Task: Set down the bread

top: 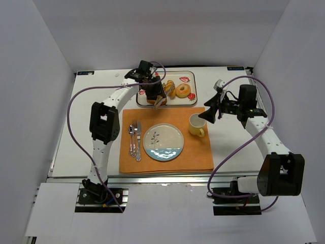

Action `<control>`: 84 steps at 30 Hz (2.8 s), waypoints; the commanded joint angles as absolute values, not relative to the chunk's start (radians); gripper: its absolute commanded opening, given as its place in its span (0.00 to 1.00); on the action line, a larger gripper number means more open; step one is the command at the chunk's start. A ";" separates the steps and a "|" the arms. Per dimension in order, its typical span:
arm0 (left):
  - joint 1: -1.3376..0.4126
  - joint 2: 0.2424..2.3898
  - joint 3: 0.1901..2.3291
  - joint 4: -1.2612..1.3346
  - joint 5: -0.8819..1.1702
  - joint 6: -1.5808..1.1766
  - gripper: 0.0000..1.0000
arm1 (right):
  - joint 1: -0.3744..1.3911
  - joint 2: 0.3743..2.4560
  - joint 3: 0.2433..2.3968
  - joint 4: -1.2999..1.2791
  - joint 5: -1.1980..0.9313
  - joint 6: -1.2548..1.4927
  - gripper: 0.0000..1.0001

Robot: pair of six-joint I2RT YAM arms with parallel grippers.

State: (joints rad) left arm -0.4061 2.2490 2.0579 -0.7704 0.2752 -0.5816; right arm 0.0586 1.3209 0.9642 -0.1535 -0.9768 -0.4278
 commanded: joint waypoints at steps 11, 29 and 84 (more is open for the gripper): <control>-0.405 2.209 2.071 -0.712 0.316 -0.598 0.21 | 0.049 1.289 0.954 -0.123 -1.006 -0.422 0.80; -0.396 2.114 2.010 -0.640 0.330 -0.626 0.00 | 0.048 1.284 0.957 -0.126 -1.009 -0.422 0.80; -0.485 1.127 0.919 -0.647 0.399 -0.571 0.09 | 0.046 1.328 1.048 -0.224 -1.039 -0.453 0.80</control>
